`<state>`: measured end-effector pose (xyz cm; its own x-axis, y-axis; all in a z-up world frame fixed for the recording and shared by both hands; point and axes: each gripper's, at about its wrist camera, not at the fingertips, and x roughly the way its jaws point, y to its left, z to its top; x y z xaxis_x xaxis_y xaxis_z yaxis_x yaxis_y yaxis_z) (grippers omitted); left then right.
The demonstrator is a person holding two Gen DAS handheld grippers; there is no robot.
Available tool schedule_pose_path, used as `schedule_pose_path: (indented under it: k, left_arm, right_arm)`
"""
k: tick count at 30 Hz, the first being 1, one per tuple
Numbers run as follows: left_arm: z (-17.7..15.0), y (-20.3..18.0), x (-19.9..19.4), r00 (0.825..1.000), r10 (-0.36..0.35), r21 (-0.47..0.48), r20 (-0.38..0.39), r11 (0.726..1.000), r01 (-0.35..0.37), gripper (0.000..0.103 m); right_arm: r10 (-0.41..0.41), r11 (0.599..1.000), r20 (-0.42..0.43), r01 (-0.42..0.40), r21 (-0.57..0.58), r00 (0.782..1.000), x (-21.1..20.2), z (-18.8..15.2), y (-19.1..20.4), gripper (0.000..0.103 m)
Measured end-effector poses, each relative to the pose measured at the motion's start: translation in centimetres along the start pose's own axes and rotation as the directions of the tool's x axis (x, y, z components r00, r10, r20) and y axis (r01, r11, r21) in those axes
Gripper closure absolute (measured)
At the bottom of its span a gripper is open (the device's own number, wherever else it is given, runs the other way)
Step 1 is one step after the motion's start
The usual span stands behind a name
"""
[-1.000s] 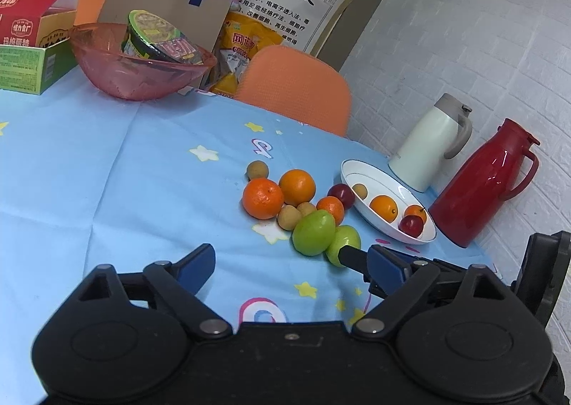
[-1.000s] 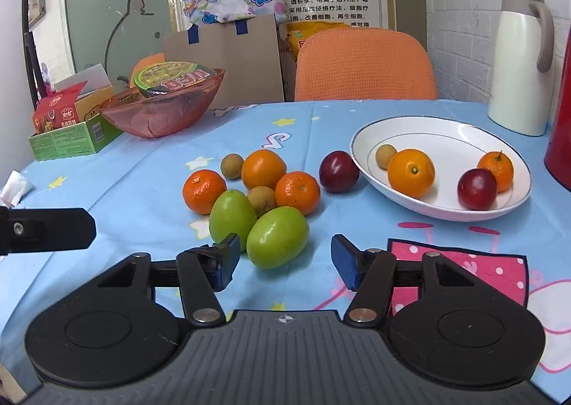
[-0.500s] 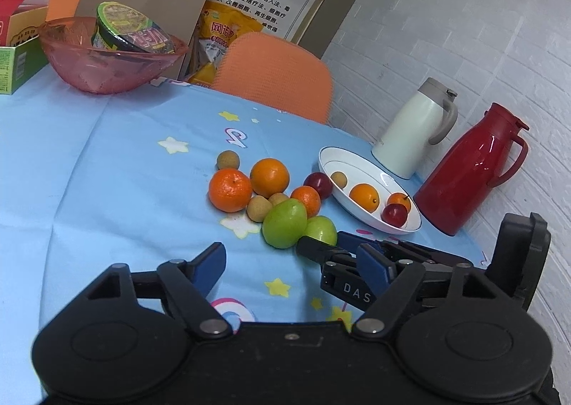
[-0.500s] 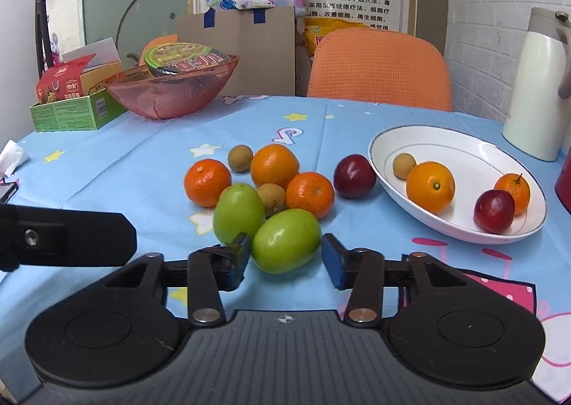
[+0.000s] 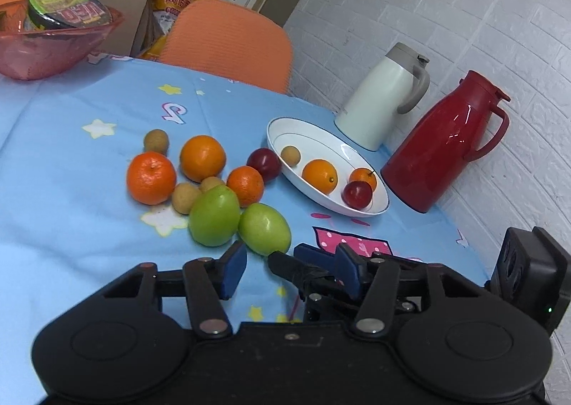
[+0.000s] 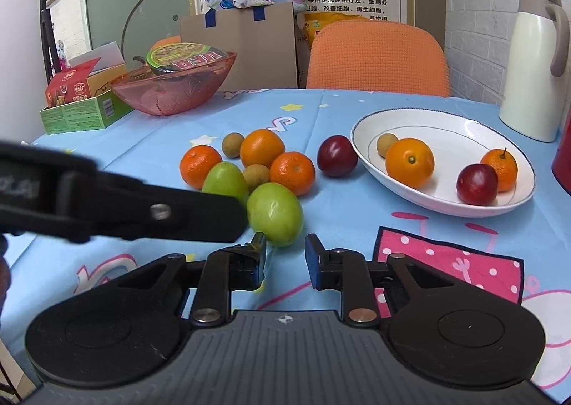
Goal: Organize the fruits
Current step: 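Grasp a green apple with the right tool while the left grasps another green apple, then carry the green apples onto the white plate and open both tools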
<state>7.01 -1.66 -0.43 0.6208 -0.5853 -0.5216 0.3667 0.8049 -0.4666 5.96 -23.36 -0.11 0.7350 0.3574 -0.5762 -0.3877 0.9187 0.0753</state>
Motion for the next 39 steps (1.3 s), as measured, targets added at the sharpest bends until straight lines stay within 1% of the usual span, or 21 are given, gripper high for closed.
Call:
schedule_pose_path:
  k: [3,5,7,10,14,18,21,23,27,29,31,34,38,39]
  left_arm:
    - [0.4,-0.1,1.6,1.0,0.02,-0.003,-0.019,1.0,-0.02,0.028]
    - [0.5,0.1,2.3,0.999,0.038,-0.018,-0.022,0.999,-0.038,0.028]
    - [0.6,0.4,2.8,0.998,0.053,-0.036,-0.019,0.998,-0.054,0.029]
    - [0.9,0.5,3.4,0.999,0.044,-0.057,-0.019,0.997,-0.045,0.029]
    - [1.4,0.1,4.3,0.998,0.059,-0.048,-0.02,0.997,-0.06,0.028]
    - [1.9,-0.1,5.3,0.998,0.067,-0.045,-0.018,0.997,-0.068,0.028]
    - [2.2,-0.3,5.7,0.997,0.068,-0.035,-0.021,0.997,-0.069,0.028]
    - [2.4,-0.4,5.9,0.997,0.075,-0.025,-0.019,0.997,-0.076,0.028]
    - [2.5,-1.1,6.5,0.994,0.105,0.027,-0.026,0.994,-0.104,0.028]
    - [2.4,-1.3,6.8,0.992,0.114,0.041,-0.05,0.993,-0.112,0.028]
    - [2.1,-1.2,7.1,0.991,0.111,0.037,-0.072,0.993,-0.109,0.028]
    - [1.9,-0.9,7.2,0.991,0.105,0.012,-0.078,0.994,-0.104,0.027]
    - [2.1,-1.0,7.1,0.991,0.107,0.014,-0.077,0.994,-0.107,0.028]
    - [2.1,-1.1,7.1,0.99,0.117,0.017,-0.077,0.993,-0.116,0.028]
  right_arm:
    - [0.009,1.0,0.003,-0.009,-0.012,1.0,-0.1,-0.2,-0.1,0.06]
    - [0.009,1.0,0.008,-0.009,-0.027,1.0,-0.1,-0.2,-0.1,0.054]
    - [0.006,0.999,0.013,-0.006,-0.046,1.0,-0.1,-0.1,0.0,0.053]
    - [0.005,0.998,0.013,-0.004,-0.059,1.0,0.3,0.2,-0.1,0.048]
    - [0.0,0.998,0.004,0.0,-0.058,1.0,0.9,0.5,-0.4,0.045]
    - [-0.002,0.999,0.003,0.002,-0.044,1.0,1.3,0.8,-0.8,0.04]
    - [0.002,0.999,0.007,-0.002,-0.039,1.0,1.4,1.1,-1.0,0.039]
    - [0.002,0.999,0.008,-0.002,-0.038,1.0,1.6,1.2,-1.0,0.036]
    - [-0.003,1.0,0.002,0.003,-0.025,1.0,1.8,1.3,-1.2,0.036]
    - [-0.001,1.0,0.002,0.001,-0.008,1.0,1.6,1.1,-1.4,0.036]
    - [-0.004,1.0,-0.013,0.004,0.011,1.0,1.7,1.1,-1.5,0.036]
    - [-0.007,1.0,-0.002,0.007,0.018,1.0,1.6,0.7,-1.5,0.035]
    - [-0.004,0.999,0.001,0.004,0.034,1.0,1.8,0.9,-1.5,0.034]
    - [-0.014,0.999,0.004,0.013,0.04,1.0,2.0,0.9,-1.5,0.036]
